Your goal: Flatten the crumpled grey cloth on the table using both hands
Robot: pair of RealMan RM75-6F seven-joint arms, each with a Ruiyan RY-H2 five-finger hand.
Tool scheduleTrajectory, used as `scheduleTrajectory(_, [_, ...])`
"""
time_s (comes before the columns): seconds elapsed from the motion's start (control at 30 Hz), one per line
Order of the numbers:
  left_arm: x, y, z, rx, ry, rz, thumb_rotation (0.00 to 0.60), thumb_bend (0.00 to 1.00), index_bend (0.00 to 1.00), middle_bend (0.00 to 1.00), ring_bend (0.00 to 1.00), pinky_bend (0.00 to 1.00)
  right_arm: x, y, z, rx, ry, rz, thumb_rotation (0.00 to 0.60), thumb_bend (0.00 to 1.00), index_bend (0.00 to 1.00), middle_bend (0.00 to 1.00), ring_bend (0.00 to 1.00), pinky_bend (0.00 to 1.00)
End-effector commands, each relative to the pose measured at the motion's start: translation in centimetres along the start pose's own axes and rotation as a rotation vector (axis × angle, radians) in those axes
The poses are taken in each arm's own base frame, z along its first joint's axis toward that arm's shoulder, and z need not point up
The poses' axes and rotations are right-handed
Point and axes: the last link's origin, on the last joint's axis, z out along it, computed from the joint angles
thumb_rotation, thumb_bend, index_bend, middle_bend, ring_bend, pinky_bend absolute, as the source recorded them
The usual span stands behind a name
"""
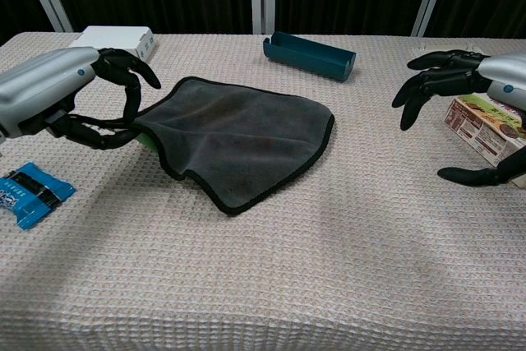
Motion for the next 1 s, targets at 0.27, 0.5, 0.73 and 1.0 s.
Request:
scheduleTrajectory(0.27, [-0.1, -0.1, 0.0, 0.007, -0.003, 0.003, 0.600, 0.51, 0.66, 0.26, 0.15, 0.16, -2.7, -2.4, 3.8, 0.121, -0.091, -0.138, 0.600, 0.18, 0.42, 0.16, 0.00, 0.00])
scheduleTrajectory(0.5, [-0.1, 0.1, 0.2, 0.016, 0.005, -0.010, 0.600, 0.51, 0.66, 0.26, 0.15, 0.16, -4.8, -5.1, 8.4, 0.196, -0.103, -0.219, 0.600, 0.18, 0.38, 0.09, 0.00, 0.00])
scheduleTrajectory(0.73, [-0.1, 0.0, 0.3, 0.017, 0.002, -0.010, 0.600, 0.51, 0.66, 0.26, 0.15, 0.16, -6.5, -7.1, 11.7, 0.248, -0.109, -0.256, 0.600, 0.18, 0.36, 0.06, 0.00, 0.00])
scheduleTrajectory(1.0, [-0.2, -0.3, 0.1, 0.021, -0.003, -0.008, 0.600, 0.51, 0.66, 0.26, 0.15, 0.16, -8.1, -8.9, 14.2, 0.284, -0.104, -0.292, 0.600, 0.19, 0.36, 0.06, 0.00, 0.00])
